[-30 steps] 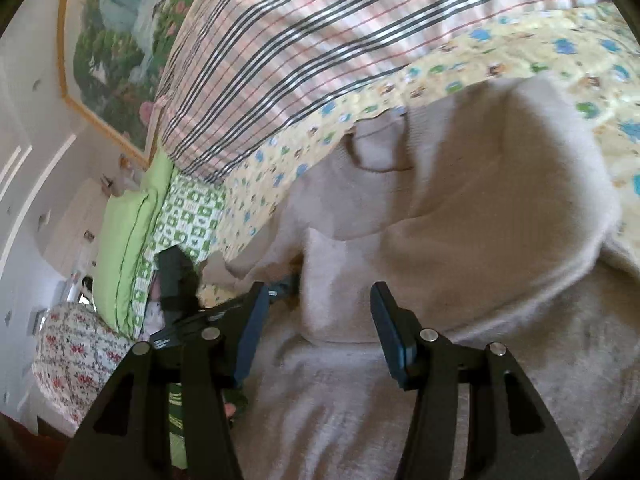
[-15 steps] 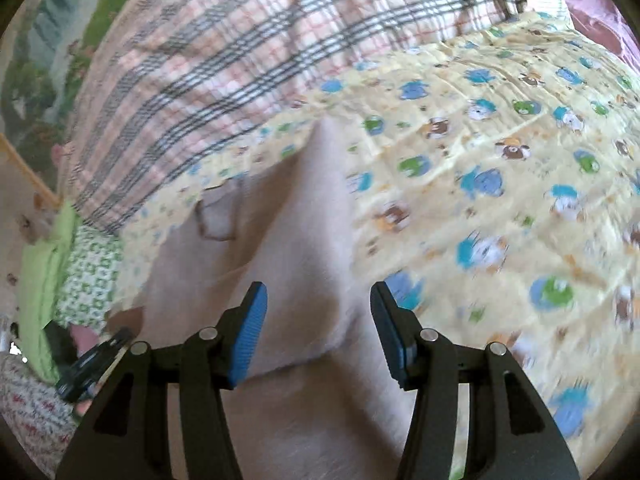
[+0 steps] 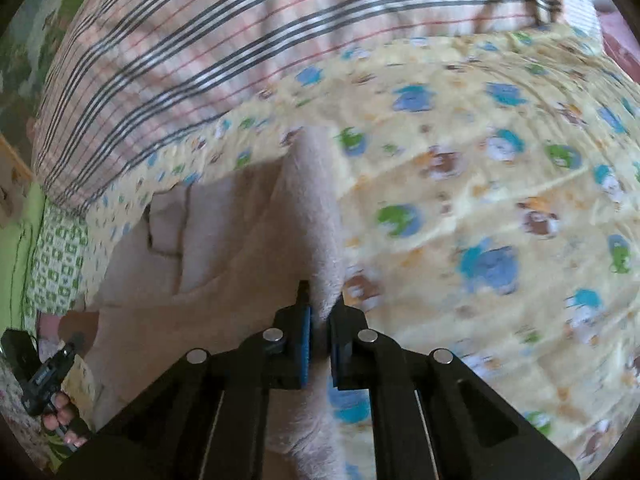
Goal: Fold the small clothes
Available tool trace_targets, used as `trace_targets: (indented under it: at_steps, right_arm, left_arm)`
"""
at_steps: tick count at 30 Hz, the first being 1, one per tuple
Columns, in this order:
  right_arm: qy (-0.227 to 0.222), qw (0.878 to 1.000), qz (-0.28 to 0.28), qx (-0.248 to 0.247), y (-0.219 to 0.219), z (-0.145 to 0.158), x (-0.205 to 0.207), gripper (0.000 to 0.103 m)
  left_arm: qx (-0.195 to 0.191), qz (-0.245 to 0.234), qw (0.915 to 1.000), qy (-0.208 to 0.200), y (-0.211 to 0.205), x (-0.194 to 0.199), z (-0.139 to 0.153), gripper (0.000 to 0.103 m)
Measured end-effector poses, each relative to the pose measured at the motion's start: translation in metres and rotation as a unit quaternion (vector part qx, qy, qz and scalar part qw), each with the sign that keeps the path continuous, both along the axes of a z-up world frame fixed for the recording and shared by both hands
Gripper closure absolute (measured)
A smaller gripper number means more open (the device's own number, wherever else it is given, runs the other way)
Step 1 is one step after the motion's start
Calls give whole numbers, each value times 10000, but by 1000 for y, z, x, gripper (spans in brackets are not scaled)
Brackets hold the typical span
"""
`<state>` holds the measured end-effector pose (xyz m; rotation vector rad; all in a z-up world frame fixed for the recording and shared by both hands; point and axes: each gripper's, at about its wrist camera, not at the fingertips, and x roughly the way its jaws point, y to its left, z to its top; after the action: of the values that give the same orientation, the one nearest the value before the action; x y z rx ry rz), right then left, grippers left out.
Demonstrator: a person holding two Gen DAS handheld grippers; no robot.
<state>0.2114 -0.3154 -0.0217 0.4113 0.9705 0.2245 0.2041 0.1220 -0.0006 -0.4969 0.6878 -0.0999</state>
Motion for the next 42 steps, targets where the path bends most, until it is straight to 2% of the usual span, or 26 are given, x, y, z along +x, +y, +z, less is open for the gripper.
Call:
trace_targets:
  at_steps: [3,6,8,9,10,11,12,13,14,15,16,17,18,19,21,23,25,27,29,30,32,34,36,40,42]
  right_arm:
    - [110,9999,-33,15,-3,-11,0,95]
    - [91,9999,-44,76,-3,-13,-2,95]
    - [102,9999,-46,76,-2,-12,-1,94]
    - [115,9999,-51,96,-2,-12,-1,92]
    - [124,9998,-45,144,-2,-11,-1,90]
    - [123,9997,-45,185,0,-9,0,82]
    - [89,9997,-28,227,1,-6,0,76]
    - [37,9997,-15,242,3,-4,1,61]
    - [-13,9998,-23,215,5,-3,2,51]
    - [-33,9999,-1,123,9,-3,4,51]
    - [16,10000,23,-35,13,-5,7,55]
    - [90,9999,-13,-141,14,-7,9,73]
    - [160,9997,-45,-174,13,-9,10,84]
    - [179,9997,-64,-136,10,-11,10,87]
    - [186,9995,-109,-219,6,-12,8,87]
    - [165,9995,-122,-245,2,-8,5,87]
    - [50,9997,-68,-214,1,1,2,86]
    - [-162,9992,8,-361,3,15,0,79]
    - [-401,9977,227,-503,10,28,5,54]
    - [-514,9962,422,-558,17,34,11,49]
    - [-619,9933,731,-651,30,40,25,46]
    - [-727,9870,1110,-911,47,43,40,46]
    - [-847,9797,1471,-1066,60,44,56,46]
    - [-1040,9632,2050,-1395,80,45,88,26]
    - [-1047,9538,2297,-1626,88,41,101,21]
  left_arm:
    - [107,114,9999,21,2,3,-10,96]
    - [-110,154,9993,312,16,-3,-25,92]
    - [-196,159,9986,475,20,-6,-29,82]
    - [-228,152,9982,542,21,-6,-31,81]
    - [-287,140,9976,608,23,-5,-32,73]
    - [-338,143,9973,642,23,-4,-33,62]
    - [-395,167,9965,714,25,0,-35,57]
    - [-441,167,9959,774,24,5,-37,55]
    - [-434,156,9959,783,23,9,-38,60]
    - [-313,169,9964,769,21,13,-37,68]
    - [-201,180,9965,791,19,15,-37,94]
    - [-48,198,9965,812,15,16,-34,94]
    - [26,235,9966,789,14,15,-32,94]
    - [170,293,9963,786,13,12,-32,94]
    - [504,456,9925,1012,14,8,-37,92]
    - [454,363,9931,1022,17,0,-36,89]
    - [564,183,9942,896,16,-9,-23,86]
    - [667,-60,9955,672,14,-12,-5,78]
    - [784,-263,9951,542,12,-7,8,61]
    - [887,-350,9942,497,11,0,16,58]
    - [1214,-509,9905,393,10,25,28,53]
    - [1427,-656,9868,387,9,51,33,40]
    - [1545,-799,9837,457,11,81,31,39]
    - [1644,-1296,9747,786,20,145,13,33]
    - [1685,-1400,9708,979,24,170,1,31]
